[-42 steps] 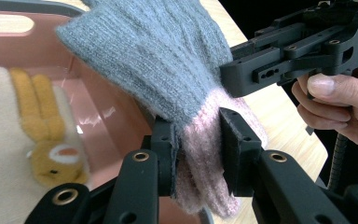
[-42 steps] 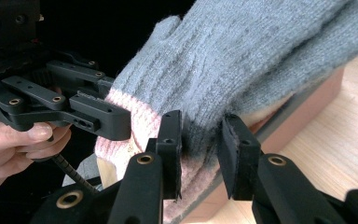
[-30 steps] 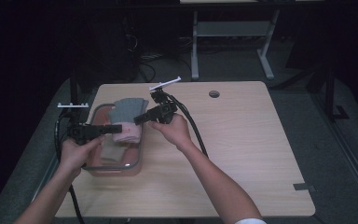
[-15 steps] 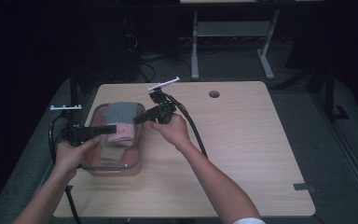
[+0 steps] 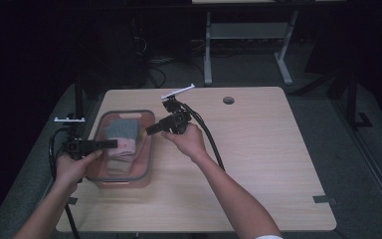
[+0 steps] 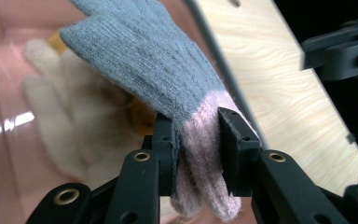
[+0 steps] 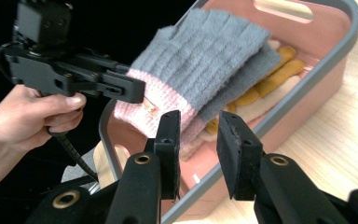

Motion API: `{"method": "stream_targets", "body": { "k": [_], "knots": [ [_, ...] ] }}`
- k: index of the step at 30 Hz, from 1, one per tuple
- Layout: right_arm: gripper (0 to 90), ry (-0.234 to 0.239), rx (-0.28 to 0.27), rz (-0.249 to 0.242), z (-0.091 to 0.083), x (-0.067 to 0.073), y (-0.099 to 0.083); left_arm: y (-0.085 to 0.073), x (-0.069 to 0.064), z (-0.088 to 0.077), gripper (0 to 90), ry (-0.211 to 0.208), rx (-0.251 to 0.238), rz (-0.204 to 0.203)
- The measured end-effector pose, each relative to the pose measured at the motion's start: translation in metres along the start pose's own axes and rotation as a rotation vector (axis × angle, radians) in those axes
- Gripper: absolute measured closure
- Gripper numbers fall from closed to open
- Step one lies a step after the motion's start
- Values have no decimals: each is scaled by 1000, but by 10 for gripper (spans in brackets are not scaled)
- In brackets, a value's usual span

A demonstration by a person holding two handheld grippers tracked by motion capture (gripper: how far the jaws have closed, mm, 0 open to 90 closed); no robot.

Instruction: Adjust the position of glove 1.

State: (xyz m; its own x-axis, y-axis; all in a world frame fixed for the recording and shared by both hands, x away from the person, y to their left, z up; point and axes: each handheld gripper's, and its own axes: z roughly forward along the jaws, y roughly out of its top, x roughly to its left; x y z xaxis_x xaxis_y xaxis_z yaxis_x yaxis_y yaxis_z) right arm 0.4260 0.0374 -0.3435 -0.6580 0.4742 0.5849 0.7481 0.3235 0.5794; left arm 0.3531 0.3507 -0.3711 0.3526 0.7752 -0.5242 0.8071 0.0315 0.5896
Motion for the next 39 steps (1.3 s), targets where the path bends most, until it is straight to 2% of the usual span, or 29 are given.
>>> {"method": "stream_targets", "body": {
  "k": [5,7,9,10,12,16,18,21,22,26,32,39],
  "knots": [
    [692,-4,-7,8,-4,-3,-2,-3,5,7,695,26,41,-9],
    [689,-9,-2,7,-6,-4,-3,-4,7,11,692,55,66,-9],
    [685,-10,-4,0,-8,-5,-4,-5,7,11,688,66,73,-6],
    [683,-14,-4,1,-9,-5,-4,-5,7,13,686,90,89,-4],
    [679,-12,-8,11,-10,-6,-4,-6,8,15,675,104,105,-2],
    [664,-19,-2,9,-10,-8,-6,-7,6,16,625,141,126,28],
    [651,-24,0,16,-10,-9,-7,-6,5,15,576,175,135,53],
    [634,-25,4,17,-11,-11,-9,-4,5,14,541,193,146,73],
    [630,-29,3,17,-11,-11,-10,-3,4,13,533,210,145,81],
    [617,-39,3,16,-17,-14,-13,0,2,11,487,222,134,94],
    [591,-48,-10,30,-26,-19,-18,2,0,5,457,247,75,90],
    [552,-56,-23,49,-37,-23,-25,8,-8,0,421,226,36,109]
  ]
}}
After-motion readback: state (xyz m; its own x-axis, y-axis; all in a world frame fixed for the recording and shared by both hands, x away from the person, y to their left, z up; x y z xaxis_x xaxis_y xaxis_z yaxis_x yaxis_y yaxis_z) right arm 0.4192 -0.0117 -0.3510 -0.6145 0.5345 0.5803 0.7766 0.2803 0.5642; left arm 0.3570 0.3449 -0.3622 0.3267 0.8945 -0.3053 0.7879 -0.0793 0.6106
